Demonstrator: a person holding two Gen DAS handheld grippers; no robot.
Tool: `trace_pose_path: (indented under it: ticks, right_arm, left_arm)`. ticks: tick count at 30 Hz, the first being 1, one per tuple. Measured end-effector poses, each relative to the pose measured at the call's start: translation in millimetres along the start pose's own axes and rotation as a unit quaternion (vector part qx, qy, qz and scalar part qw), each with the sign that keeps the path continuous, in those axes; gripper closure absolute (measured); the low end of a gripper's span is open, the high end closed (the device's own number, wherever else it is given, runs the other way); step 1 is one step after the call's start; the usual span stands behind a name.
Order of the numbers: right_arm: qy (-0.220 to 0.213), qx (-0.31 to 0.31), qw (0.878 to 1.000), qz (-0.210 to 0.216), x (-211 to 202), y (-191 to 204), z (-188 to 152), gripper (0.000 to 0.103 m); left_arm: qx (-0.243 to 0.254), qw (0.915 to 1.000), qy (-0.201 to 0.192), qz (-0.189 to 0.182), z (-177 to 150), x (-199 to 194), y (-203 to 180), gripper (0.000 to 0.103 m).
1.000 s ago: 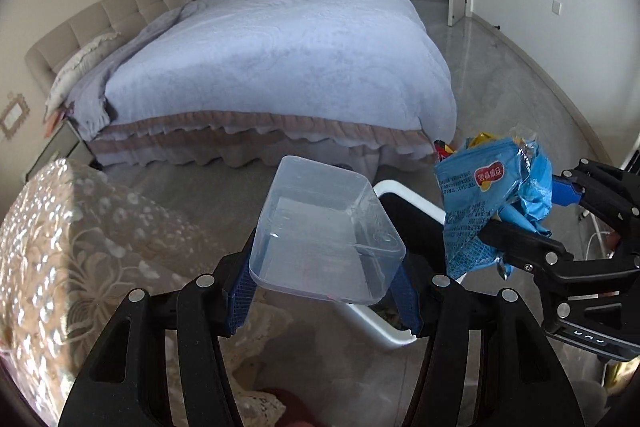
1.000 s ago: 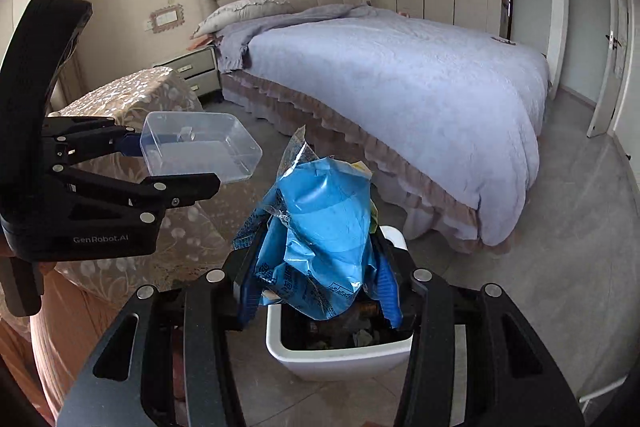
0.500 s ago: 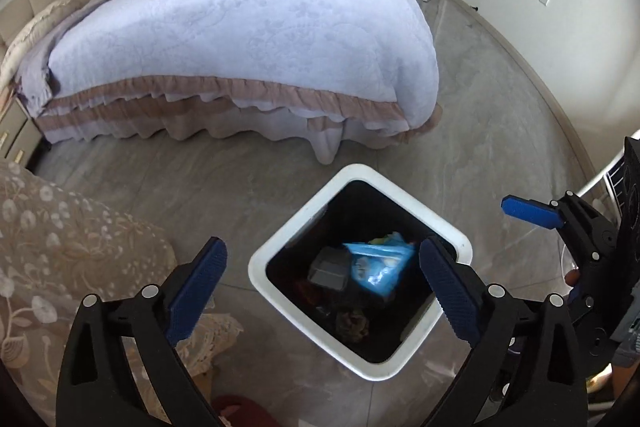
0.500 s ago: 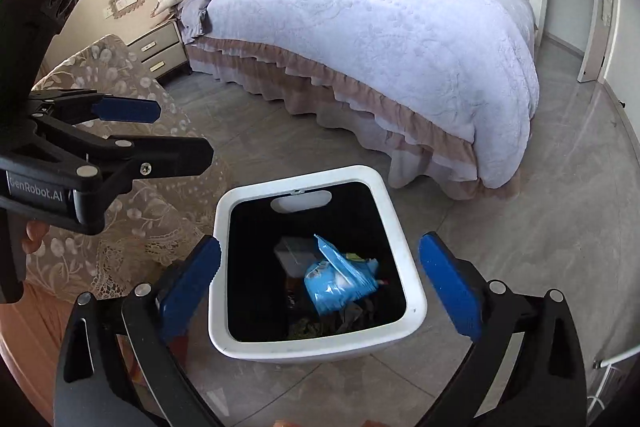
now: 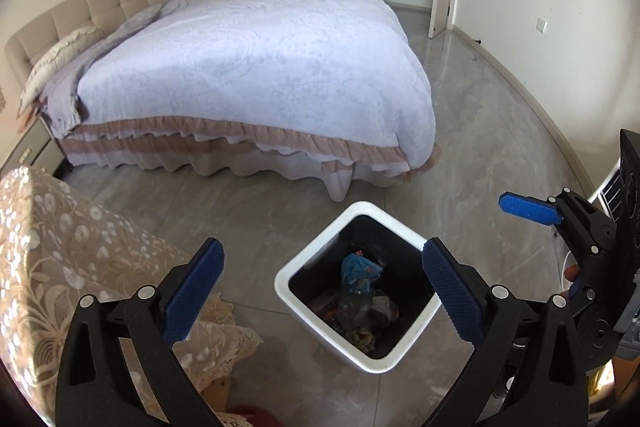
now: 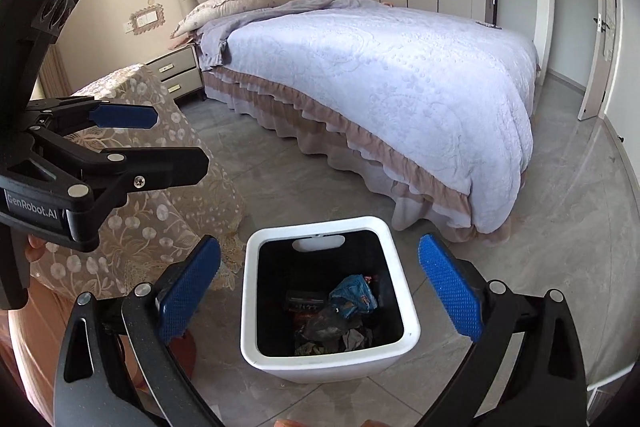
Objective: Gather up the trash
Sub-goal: 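Move both open tools back over the remaining trash on the table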
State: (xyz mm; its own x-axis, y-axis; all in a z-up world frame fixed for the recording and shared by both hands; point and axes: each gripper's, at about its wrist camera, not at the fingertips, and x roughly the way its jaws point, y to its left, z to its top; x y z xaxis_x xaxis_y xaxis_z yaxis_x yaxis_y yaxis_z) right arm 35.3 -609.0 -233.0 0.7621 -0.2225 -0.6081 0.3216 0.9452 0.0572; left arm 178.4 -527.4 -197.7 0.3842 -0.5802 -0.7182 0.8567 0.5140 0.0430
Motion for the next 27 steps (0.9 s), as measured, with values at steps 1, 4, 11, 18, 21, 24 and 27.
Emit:
trace_pose_path:
  ticks: [1, 4, 11, 18, 21, 24, 27]
  right_arm:
    - [-0.008, -0.004, 1.0, 0.002, -6.0, 4.1, 4.1, 0.004]
    - [-0.036, -0.015, 0.999, 0.005, -24.3, 17.7, 17.2, 0.004]
    - [-0.099, -0.043, 0.994, 0.027, -63.6, 58.2, 46.7, 0.004]
    - [-0.136, -0.093, 0.984, 0.068, -86.7, 116.2, 68.6, 0.004]
    - [-0.147, -0.111, 0.978, 0.093, -92.8, 142.2, 75.8, 0.004]
    - [-0.156, -0.13, 0.972, 0.119, -96.3, 170.1, 83.1, 0.004]
    - [-0.162, -0.148, 0.965, 0.146, -99.4, 200.5, 87.8, 0.004]
  left_arm:
    - [-0.003, 1.0, -0.009, 0.003, 0.4, -9.2, 1.8, 0.005]
    - [-0.012, 0.999, -0.036, 0.022, -0.3, -39.2, 7.5, 0.005]
    - [-0.042, 0.99, -0.098, 0.093, -10.0, -110.5, 28.9, 0.005]
    - [-0.089, 0.9768, -0.128, 0.147, -34.2, -170.5, 63.7, 0.005]
    - [-0.109, 0.9696, -0.134, 0.174, -47.4, -191.0, 78.6, 0.005]
    - [-0.128, 0.9617, -0.139, 0.199, -61.1, -212.5, 93.6, 0.005]
    - [-0.145, 0.9519, -0.144, 0.228, -77.6, -232.7, 108.9, 0.005]
